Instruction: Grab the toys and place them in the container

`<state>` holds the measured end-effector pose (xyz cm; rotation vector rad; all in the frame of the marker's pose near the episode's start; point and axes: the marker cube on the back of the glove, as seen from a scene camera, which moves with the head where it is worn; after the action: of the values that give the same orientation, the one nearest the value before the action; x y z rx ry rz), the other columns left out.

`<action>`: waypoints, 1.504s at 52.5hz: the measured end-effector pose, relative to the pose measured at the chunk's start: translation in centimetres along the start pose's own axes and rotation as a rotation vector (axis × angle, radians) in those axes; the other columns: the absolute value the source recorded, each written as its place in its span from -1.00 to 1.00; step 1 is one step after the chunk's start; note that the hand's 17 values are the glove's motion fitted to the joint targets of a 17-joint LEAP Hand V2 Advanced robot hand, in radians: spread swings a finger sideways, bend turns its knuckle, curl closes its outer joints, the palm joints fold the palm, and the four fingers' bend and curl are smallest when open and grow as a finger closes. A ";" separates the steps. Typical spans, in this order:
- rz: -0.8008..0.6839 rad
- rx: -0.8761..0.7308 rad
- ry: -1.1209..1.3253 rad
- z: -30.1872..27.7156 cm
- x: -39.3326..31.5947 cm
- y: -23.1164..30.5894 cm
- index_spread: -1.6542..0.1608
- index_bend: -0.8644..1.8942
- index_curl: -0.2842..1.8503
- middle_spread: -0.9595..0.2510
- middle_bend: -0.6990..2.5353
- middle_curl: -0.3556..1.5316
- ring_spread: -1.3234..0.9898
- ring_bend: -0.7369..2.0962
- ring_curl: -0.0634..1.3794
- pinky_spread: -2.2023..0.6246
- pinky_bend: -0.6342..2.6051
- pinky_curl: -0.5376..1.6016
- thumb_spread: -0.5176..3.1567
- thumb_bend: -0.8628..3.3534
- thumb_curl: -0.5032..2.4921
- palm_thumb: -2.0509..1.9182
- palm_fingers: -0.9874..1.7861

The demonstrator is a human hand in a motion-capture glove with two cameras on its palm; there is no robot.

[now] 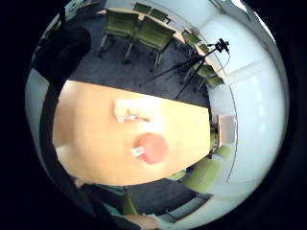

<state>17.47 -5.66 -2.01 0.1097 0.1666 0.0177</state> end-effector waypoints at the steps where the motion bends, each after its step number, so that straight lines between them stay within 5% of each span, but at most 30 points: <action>1: 0.011 -0.001 0.003 0.2 0.9 0.4 0.42 -0.23 -0.11 0.28 -0.24 -0.15 -0.21 0.14 -0.54 0.44 -0.10 -0.21 -0.16 -0.64 -0.56 -0.03 -0.09; 30: 0.206 -0.118 -0.002 9.5 14.8 9.7 0.42 -0.25 -0.17 0.23 -0.28 -0.17 -0.25 0.11 -0.58 0.44 -0.14 -0.20 -0.18 -0.64 -0.57 -0.03 -0.09; 57: 0.265 -0.318 -0.070 21.3 17.3 14.2 0.42 -0.23 -0.23 0.20 -0.34 -0.19 -0.25 -0.02 -0.64 0.45 -0.11 -0.18 -0.20 -0.64 -0.57 -0.03 -0.19; 65: 0.271 -0.350 -0.086 22.1 17.5 14.7 0.40 -0.17 -0.21 0.21 -0.37 -0.19 -0.22 -0.13 -0.68 0.49 -0.13 -0.18 -0.20 -0.62 -0.56 -0.01 -0.23; 71: 0.271 -0.373 -0.082 22.0 17.4 14.7 0.37 0.07 -0.14 0.24 -0.44 -0.22 -0.18 -0.22 -0.73 0.52 -0.16 -0.20 -0.19 -0.61 -0.54 0.02 -0.13; 79: 0.277 -0.365 -0.075 21.3 17.2 14.9 0.39 0.13 -0.05 0.20 -0.41 -0.20 -0.18 -0.12 -0.68 0.50 -0.21 -0.22 -0.13 -0.57 -0.51 0.10 0.03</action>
<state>37.88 7.31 17.70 -0.2311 0.0699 0.3185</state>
